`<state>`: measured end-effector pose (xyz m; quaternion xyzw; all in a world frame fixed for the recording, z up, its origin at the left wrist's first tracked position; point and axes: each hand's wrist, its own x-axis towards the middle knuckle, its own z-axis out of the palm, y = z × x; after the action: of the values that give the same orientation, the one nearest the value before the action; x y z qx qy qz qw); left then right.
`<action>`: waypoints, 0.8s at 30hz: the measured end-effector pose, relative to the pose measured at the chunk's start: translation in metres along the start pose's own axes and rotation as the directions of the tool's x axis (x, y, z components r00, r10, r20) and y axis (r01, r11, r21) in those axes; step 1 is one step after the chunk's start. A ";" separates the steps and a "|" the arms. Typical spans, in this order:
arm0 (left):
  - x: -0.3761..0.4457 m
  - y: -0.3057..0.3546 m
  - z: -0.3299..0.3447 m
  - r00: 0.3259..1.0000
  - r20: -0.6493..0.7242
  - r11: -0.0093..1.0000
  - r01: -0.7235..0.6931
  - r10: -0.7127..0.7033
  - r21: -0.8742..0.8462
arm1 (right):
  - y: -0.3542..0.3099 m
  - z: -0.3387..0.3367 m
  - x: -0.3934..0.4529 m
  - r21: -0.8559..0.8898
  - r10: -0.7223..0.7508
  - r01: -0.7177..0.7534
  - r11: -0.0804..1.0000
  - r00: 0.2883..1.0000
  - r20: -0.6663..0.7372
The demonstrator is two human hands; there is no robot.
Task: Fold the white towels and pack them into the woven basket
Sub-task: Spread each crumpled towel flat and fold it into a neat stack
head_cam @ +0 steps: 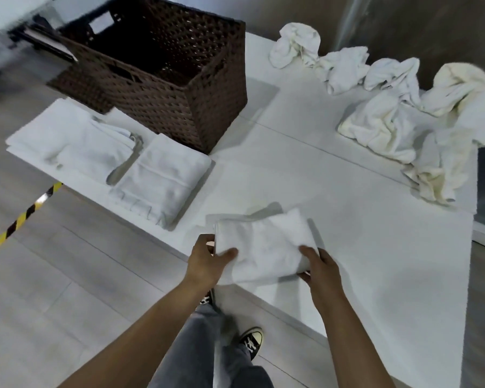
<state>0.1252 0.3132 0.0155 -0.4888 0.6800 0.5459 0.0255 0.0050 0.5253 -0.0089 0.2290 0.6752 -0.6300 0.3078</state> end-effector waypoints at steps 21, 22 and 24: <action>0.021 0.003 -0.234 0.990 -0.109 0.950 -0.121 0.093 -0.287 | -0.077 0.236 -0.085 -0.128 -0.202 0.237 0.963 0.950 0.238; 0.025 0.003 -0.246 0.989 -0.118 0.948 -0.124 0.093 -0.294 | -0.077 0.250 -0.088 -0.132 -0.202 0.238 0.962 0.950 0.240; 0.034 -0.001 -0.270 0.985 -0.149 0.935 -0.134 0.089 -0.327 | -0.075 0.277 -0.094 -0.142 -0.204 0.244 0.959 0.946 0.251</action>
<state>0.2424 0.0846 0.1041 -0.4813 0.6038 0.6211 -0.1342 0.0542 0.2503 0.1061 0.0475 0.7075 -0.6232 0.3299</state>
